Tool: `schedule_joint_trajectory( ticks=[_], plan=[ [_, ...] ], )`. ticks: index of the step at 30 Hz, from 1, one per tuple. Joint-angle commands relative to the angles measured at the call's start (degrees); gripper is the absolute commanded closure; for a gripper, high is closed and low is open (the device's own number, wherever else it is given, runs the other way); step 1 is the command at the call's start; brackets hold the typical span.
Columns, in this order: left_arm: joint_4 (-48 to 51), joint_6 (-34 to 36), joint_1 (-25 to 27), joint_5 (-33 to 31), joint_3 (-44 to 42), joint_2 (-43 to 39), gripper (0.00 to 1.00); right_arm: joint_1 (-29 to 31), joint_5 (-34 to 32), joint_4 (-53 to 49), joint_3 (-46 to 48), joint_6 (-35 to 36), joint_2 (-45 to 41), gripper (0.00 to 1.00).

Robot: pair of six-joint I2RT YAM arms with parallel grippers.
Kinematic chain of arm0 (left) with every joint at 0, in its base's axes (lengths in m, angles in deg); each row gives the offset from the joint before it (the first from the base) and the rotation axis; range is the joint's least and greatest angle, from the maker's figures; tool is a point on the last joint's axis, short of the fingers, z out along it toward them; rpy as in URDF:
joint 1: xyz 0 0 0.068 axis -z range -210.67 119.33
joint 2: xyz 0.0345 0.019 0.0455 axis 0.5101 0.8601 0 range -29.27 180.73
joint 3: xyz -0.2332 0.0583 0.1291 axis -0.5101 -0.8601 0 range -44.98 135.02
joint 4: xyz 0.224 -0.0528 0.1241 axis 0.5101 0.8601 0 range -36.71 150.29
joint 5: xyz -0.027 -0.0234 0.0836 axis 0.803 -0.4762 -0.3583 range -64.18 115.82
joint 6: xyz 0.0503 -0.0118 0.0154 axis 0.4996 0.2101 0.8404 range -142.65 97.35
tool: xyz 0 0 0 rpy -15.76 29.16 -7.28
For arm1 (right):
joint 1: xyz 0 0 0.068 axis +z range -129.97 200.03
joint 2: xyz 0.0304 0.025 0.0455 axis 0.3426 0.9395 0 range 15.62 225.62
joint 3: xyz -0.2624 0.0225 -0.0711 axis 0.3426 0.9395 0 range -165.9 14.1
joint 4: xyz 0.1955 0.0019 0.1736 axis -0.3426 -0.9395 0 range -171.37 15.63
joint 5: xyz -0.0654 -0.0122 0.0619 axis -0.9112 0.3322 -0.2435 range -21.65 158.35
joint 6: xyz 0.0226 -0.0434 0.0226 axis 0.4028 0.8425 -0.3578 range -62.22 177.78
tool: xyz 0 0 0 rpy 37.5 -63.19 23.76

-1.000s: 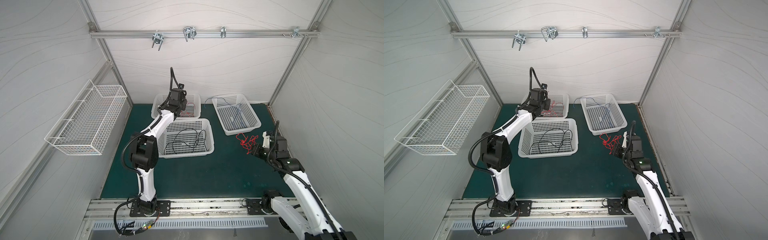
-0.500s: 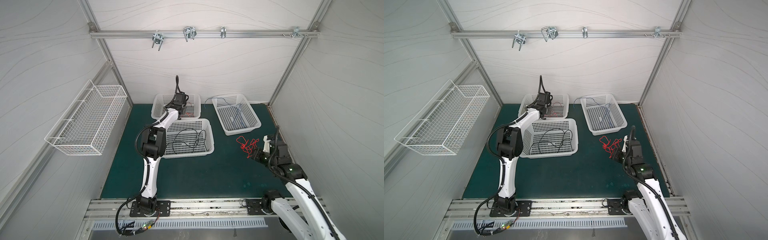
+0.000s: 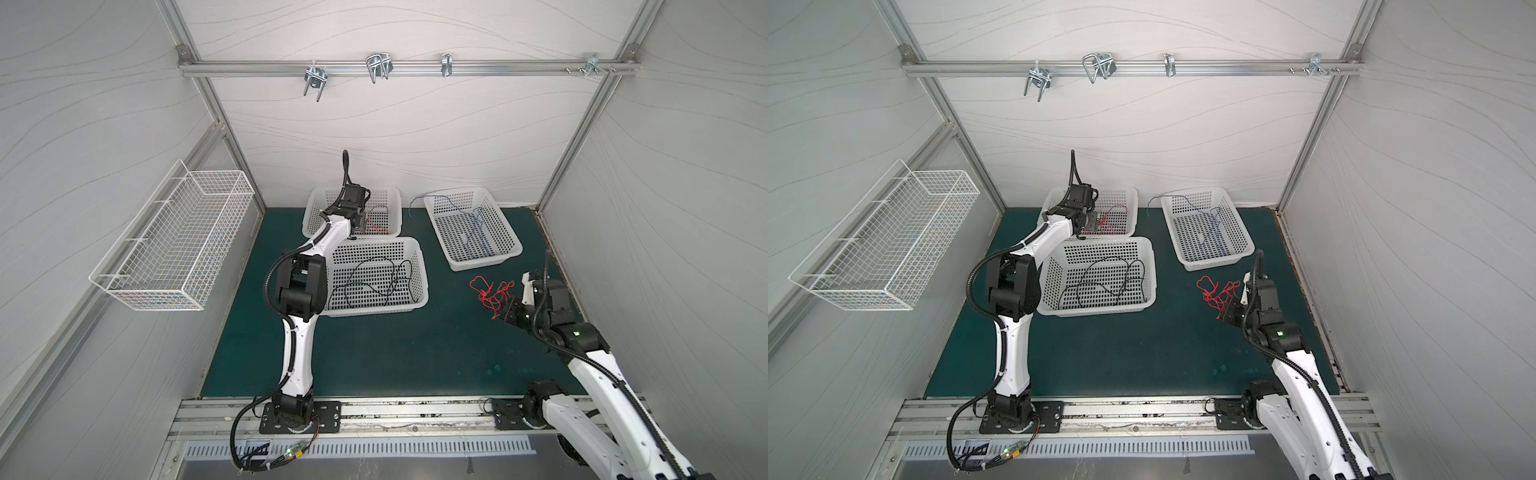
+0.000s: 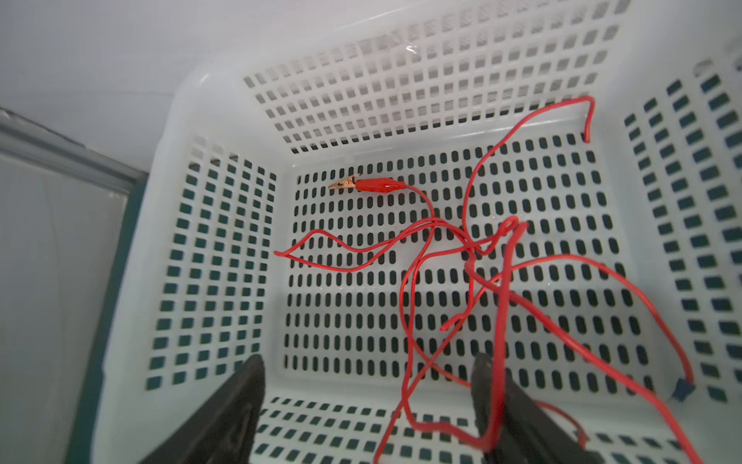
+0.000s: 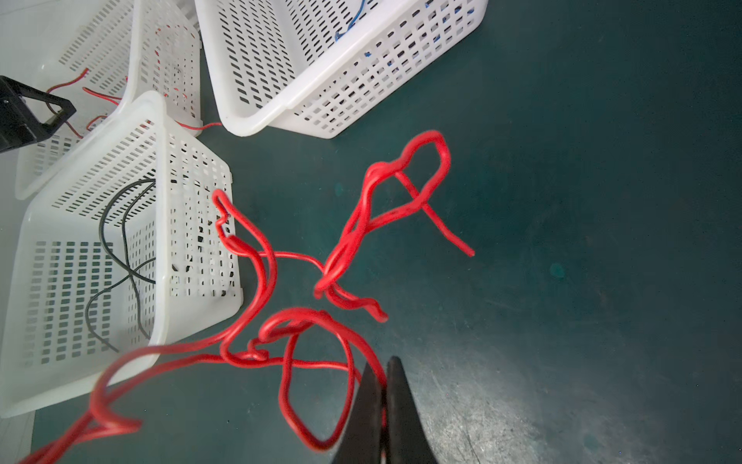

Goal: Untangle the cables
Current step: 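Open the left gripper to drop the red strand into the basket, then move the left gripper back to the red tangle held by the right gripper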

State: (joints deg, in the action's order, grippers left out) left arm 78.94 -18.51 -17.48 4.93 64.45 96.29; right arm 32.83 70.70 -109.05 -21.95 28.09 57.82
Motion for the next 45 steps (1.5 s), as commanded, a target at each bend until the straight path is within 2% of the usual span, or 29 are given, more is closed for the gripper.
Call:
schedule_joint_trajectory(
  ticks=[1, 4, 7, 14, 18, 29, 34, 37, 40, 45],
  plan=[
    [-1.03, -0.36, 0.42, 2.76, -0.21, -5.05, 0.08, 0.58, -0.14, 1.88, -1.29, 1.21, 1.1, 1.0],
    [-4.0, 0.05, 1.36, 6.13, -3.38, -8.24, 0.01, 0.81, -0.09, 2.17, -1.29, 1.7, 2.67, 1.0],
    [-7.32, 1.35, 3.12, 8.67, -8.38, -11.56, 0.01, 1.15, -0.02, 2.56, -1.39, 2.31, 4.29, 1.0],
    [-10.5, 5.13, 9.16, 11.68, -13.41, -17.29, 0.01, 2.21, 0.23, 4.05, -1.55, 3.56, 6.95, 1.0],
    [-12.43, 4.89, 12.31, 15.96, -17.56, -21.85, 0.05, 2.4, 1.26, 5.54, -0.93, 6.04, 7.18, 1.0],
    [-14.64, 2.44, 20.92, 33.63, -29.46, -32.25, 0.07, 2.41, 10.55, 11.12, -0.49, 11.98, 4.31, 1.0],
    [-16.31, -1.81, 22.75, 45.16, -33.44, -34.46, 0.08, 2.4, 14.5, 14.26, -0.89, 13.35, 3.55, 1.0],
    [-18.98, -0.89, 24.73, 46.93, -36.73, -35.92, 0.08, 2.41, 16.55, 15.59, -1.54, 13.95, 3.99, 1.0],
    [-20.18, -0.17, 26.13, 45.97, -38.31, -36.13, 0.08, 2.33, 18.71, 17.06, -2.3, 14.0, 4.68, 1.0],
    [-22.3, -3.02, 26.95, 45.5, -38.17, -34.86, 0.09, 2.4, 21.65, 19.27, -3.09, 13.43, 5.85, 1.0]
  ],
)
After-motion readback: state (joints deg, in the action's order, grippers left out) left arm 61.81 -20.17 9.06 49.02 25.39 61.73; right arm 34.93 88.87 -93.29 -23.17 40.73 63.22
